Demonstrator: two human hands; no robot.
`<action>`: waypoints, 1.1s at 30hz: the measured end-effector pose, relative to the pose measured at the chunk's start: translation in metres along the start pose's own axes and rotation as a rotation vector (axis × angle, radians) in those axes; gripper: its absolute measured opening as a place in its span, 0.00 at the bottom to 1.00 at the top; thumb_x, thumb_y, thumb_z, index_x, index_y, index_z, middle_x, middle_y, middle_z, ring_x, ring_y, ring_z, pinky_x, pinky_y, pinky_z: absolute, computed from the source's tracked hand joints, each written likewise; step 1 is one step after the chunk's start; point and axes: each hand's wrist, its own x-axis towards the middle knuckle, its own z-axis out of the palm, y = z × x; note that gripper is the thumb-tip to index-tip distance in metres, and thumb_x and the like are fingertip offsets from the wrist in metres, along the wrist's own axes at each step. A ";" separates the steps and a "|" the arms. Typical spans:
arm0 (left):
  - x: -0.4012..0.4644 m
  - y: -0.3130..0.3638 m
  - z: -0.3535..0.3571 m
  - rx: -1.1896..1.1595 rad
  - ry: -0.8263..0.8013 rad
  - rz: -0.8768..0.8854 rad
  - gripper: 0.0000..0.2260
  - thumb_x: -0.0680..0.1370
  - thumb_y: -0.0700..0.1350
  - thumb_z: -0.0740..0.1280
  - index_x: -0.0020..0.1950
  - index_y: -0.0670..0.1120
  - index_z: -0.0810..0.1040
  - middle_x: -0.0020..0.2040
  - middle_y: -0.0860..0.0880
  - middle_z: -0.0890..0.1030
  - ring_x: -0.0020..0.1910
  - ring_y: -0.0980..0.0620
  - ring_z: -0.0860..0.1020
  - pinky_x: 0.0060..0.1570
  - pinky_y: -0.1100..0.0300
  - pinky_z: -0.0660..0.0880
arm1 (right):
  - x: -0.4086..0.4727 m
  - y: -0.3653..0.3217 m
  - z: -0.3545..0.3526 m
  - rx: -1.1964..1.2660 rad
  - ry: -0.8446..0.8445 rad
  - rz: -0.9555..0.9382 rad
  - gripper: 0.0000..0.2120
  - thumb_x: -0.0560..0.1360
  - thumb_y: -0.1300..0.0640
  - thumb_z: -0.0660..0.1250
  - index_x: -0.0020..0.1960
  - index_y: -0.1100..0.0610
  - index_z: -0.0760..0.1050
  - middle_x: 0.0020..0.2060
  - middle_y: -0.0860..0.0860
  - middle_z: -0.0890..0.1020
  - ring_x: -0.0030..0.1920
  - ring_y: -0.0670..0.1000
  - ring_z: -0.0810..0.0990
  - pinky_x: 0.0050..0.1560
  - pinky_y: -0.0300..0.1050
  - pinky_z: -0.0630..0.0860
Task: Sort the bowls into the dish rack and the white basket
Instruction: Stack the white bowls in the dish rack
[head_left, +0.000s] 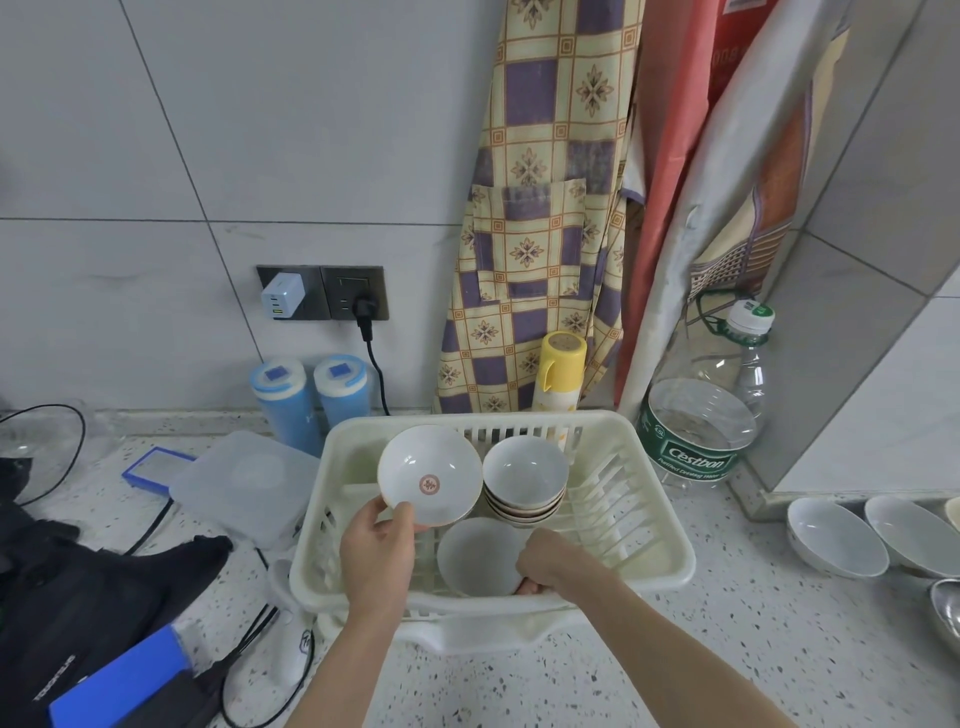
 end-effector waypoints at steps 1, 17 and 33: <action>0.000 0.000 0.000 0.007 -0.009 -0.004 0.11 0.68 0.53 0.61 0.43 0.52 0.81 0.29 0.54 0.83 0.30 0.55 0.74 0.36 0.56 0.71 | 0.000 0.001 0.000 0.010 0.007 0.004 0.14 0.78 0.67 0.59 0.35 0.56 0.67 0.33 0.51 0.74 0.30 0.45 0.75 0.22 0.28 0.72; 0.005 0.000 0.002 0.120 -0.110 -0.090 0.07 0.75 0.48 0.63 0.43 0.50 0.81 0.31 0.53 0.85 0.31 0.50 0.74 0.38 0.55 0.75 | 0.005 0.005 0.005 -0.068 0.103 -0.026 0.16 0.70 0.68 0.52 0.52 0.63 0.75 0.26 0.52 0.79 0.32 0.51 0.79 0.37 0.39 0.74; -0.003 0.011 -0.002 0.048 -0.115 -0.088 0.09 0.76 0.41 0.63 0.39 0.41 0.79 0.27 0.42 0.82 0.18 0.60 0.71 0.33 0.58 0.69 | -0.014 0.013 -0.009 -0.013 0.031 -0.114 0.21 0.64 0.67 0.72 0.56 0.65 0.76 0.30 0.52 0.76 0.30 0.50 0.73 0.35 0.41 0.69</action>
